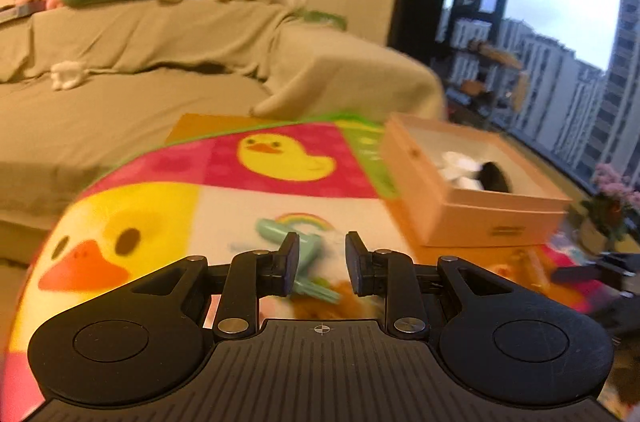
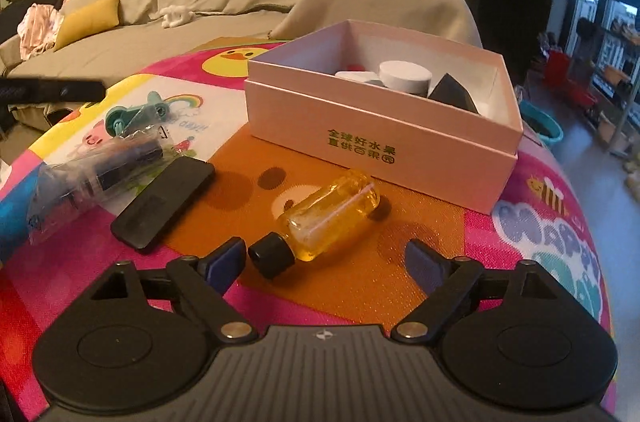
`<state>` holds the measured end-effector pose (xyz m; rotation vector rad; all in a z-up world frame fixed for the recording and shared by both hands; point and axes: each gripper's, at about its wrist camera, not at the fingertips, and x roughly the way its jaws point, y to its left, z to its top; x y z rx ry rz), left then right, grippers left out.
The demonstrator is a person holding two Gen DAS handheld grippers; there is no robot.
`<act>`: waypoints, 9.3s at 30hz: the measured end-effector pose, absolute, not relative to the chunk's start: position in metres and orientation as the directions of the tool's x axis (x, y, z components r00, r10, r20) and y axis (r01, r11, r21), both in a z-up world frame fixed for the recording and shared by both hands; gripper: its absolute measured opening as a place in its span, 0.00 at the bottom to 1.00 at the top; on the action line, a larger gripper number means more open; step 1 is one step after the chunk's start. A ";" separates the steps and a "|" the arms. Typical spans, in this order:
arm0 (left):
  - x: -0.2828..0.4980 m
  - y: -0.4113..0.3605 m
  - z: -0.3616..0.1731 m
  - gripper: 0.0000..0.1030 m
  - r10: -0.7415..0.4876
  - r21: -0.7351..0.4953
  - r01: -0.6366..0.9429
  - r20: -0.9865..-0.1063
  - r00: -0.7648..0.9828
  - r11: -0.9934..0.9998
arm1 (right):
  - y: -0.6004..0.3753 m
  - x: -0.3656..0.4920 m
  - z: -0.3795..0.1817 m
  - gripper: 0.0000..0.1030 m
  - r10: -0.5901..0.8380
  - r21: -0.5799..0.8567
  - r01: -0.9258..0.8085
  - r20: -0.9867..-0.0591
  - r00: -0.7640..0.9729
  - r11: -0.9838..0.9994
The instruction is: Organize rigid objects
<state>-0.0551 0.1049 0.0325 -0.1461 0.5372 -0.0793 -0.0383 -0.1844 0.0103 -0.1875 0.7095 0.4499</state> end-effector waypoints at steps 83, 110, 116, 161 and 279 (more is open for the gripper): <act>-0.108 0.125 -0.002 0.22 -0.140 -0.227 0.002 -0.593 0.793 0.974 | -0.038 -0.070 0.016 0.30 0.519 -0.052 -0.736 -0.674 0.525 0.675; -0.075 0.051 0.107 0.12 -0.344 -0.168 0.300 -0.439 0.830 0.939 | -0.212 -0.108 0.083 0.19 0.385 -0.014 -0.447 -0.484 0.786 0.894; -0.039 0.049 0.119 0.12 -0.373 -0.274 0.270 -0.462 0.805 0.923 | -0.223 -0.100 0.065 0.19 0.392 0.054 -0.423 -0.499 0.773 0.904; -0.090 0.041 0.059 0.14 -0.284 -0.127 0.257 -0.561 0.778 0.958 | -0.234 -0.085 0.049 0.11 0.370 0.055 -0.411 -0.554 0.746 0.910; -0.072 0.060 0.006 0.30 -0.298 -0.180 0.241 -0.674 0.676 0.954 | -0.149 -0.050 0.017 0.49 0.513 0.088 -0.600 -0.626 0.588 0.795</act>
